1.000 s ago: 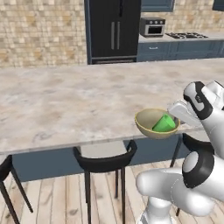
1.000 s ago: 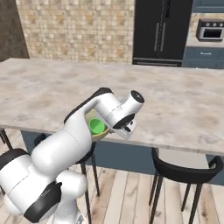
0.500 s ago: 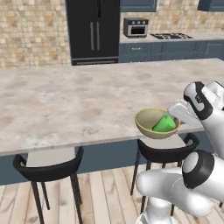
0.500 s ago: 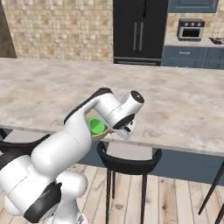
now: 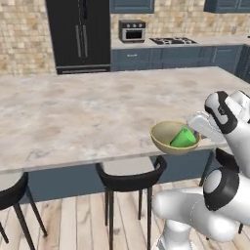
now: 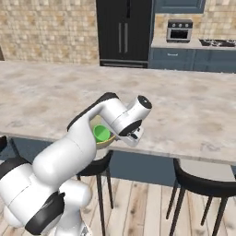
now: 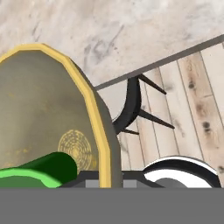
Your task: Place the cup inside the bowl on the dining table and move the bowl to any counter.
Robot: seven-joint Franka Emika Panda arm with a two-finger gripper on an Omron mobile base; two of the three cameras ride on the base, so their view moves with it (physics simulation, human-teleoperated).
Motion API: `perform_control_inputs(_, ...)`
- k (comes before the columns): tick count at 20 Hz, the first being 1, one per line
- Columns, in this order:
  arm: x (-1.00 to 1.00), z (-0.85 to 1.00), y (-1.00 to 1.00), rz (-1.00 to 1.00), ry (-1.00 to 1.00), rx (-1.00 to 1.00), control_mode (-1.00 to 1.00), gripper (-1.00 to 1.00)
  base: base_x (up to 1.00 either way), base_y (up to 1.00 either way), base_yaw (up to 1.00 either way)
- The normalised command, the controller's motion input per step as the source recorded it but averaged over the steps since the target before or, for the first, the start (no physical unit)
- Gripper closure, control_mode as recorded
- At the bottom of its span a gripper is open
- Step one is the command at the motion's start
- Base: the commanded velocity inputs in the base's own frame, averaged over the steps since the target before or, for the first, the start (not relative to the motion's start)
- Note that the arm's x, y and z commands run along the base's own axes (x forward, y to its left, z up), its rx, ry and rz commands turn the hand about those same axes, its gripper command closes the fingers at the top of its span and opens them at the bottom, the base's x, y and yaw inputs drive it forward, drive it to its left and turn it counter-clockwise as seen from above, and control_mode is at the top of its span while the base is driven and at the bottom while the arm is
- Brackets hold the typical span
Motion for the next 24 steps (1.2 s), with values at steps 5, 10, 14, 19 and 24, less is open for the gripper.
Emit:
perform_control_inputs(5, 0.00, 0.00, 0.00, 0.00, 0.00, 0.00, 1.00, 1.00, 0.24, -1.00, 0.00)
perform_control_inputs(10, 0.00, 0.00, 0.00, 0.00, 0.00, 0.00, 1.00, 1.00, 0.27, -1.00, 0.00)
perform_control_inputs(14, 0.00, 0.00, 0.00, 0.00, 0.00, 0.00, 1.00, 1.00, 0.29, -1.00, 0.00)
perform_control_inputs(19, 0.00, 0.00, 0.00, 0.00, 0.00, 0.00, 1.00, 1.00, 0.26, -1.00, 0.00)
perform_control_inputs(24, 0.00, 0.00, 0.00, 0.00, 0.00, 0.00, 1.00, 1.00, 0.28, -1.00, 0.00)
